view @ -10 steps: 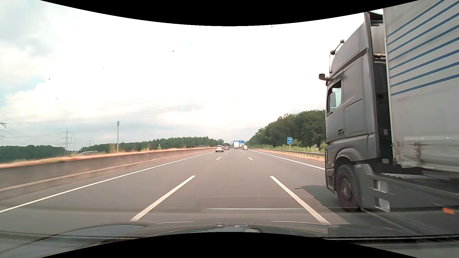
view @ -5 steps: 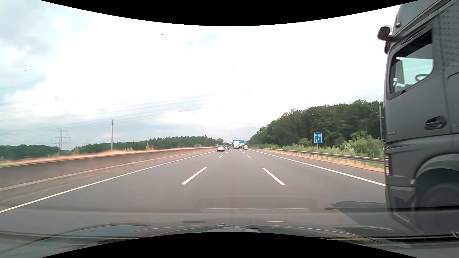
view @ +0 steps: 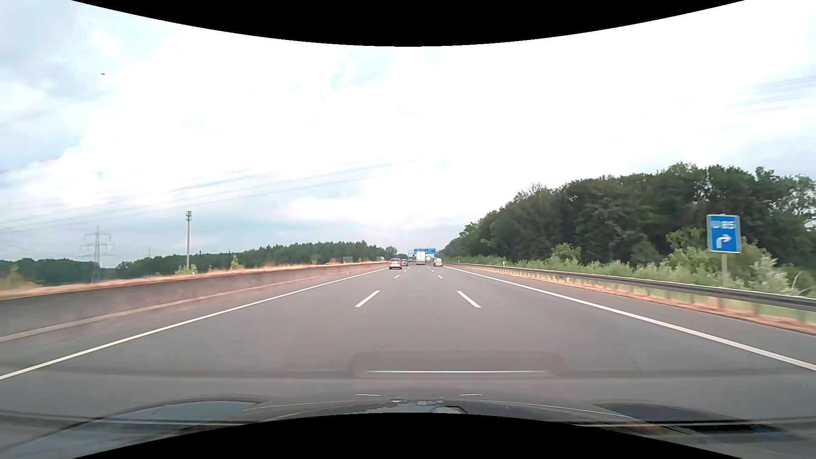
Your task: Follow the waypoints while adhering to traffic rules and regulations
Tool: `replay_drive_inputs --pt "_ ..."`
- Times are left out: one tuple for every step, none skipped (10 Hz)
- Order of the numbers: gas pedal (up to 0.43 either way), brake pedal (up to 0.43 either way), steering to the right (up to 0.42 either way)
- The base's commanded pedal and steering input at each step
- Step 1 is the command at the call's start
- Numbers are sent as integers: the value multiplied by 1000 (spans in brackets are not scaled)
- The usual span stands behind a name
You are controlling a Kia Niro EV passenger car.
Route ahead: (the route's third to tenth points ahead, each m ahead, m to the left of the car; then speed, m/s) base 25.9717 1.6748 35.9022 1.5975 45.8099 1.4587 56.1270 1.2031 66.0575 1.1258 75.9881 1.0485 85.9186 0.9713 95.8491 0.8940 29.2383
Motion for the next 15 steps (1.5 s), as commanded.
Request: replay_drive_inputs --pt "248 0 0" --pt "248 0 0" --pt "248 0 0" --pt "248 0 0" --pt "248 0 0" --pt "248 0 0" --pt "248 0 0" --pt "248 0 0" --pt "248 0 0" --pt "248 0 0" --pt "248 0 0" --pt "248 0 -1" --pt "248 0 -1" --pt "248 0 -1" --pt "248 0 -1"
